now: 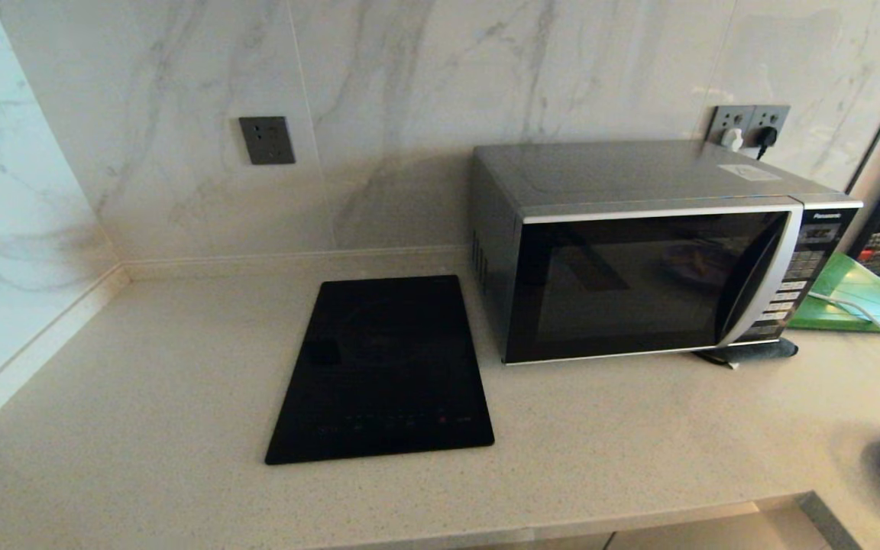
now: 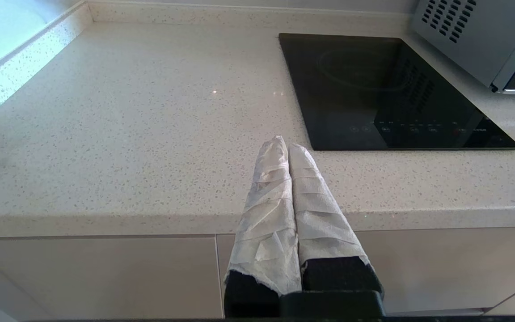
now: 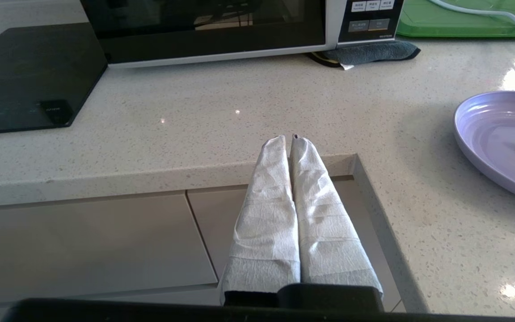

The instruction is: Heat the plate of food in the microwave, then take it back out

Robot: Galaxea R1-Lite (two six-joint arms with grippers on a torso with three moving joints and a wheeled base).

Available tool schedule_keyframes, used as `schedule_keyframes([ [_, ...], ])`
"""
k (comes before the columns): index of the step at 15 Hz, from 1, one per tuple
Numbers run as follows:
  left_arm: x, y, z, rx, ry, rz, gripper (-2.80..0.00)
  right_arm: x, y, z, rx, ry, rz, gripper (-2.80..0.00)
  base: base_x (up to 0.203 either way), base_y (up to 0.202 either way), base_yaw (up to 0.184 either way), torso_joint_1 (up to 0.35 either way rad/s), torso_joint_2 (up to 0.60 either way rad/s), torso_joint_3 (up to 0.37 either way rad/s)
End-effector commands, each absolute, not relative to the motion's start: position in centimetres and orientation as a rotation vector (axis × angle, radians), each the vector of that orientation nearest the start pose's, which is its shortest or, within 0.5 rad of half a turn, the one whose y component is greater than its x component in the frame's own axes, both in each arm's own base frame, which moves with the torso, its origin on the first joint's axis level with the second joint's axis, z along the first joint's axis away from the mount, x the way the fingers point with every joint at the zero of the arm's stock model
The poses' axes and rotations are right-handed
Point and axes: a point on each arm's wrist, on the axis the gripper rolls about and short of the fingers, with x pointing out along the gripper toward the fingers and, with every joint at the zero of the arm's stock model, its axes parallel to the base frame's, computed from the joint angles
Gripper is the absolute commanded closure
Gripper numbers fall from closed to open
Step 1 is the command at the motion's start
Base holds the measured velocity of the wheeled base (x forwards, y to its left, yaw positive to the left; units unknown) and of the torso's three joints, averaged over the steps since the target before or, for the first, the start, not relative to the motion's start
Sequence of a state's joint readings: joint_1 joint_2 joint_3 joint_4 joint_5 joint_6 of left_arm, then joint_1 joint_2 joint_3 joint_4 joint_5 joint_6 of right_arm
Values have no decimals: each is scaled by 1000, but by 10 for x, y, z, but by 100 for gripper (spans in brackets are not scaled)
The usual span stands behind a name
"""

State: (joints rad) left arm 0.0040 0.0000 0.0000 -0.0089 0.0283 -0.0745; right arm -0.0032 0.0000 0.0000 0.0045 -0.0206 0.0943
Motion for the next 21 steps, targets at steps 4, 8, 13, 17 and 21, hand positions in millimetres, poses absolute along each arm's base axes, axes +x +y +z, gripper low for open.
schedule_keyframes([
  [4, -23, 1, 76, -75, -9, 33, 0, -22, 0, 74, 95, 8, -24, 0, 0, 0, 0, 0, 0, 0],
  [8, -23, 1, 76, -75, -9, 33, 0, -22, 0, 74, 95, 8, -25, 0, 0, 0, 0, 0, 0, 0],
  [13, -23, 1, 76, -75, -9, 33, 0, -22, 0, 74, 95, 8, -25, 0, 0, 0, 0, 0, 0, 0],
  [17, -23, 1, 76, -75, -9, 33, 0, -23, 0, 74, 95, 7, -25, 0, 0, 0, 0, 0, 0, 0],
  [21, -23, 1, 76, -75, -9, 33, 0, -23, 0, 74, 95, 7, -24, 0, 0, 0, 0, 0, 0, 0],
])
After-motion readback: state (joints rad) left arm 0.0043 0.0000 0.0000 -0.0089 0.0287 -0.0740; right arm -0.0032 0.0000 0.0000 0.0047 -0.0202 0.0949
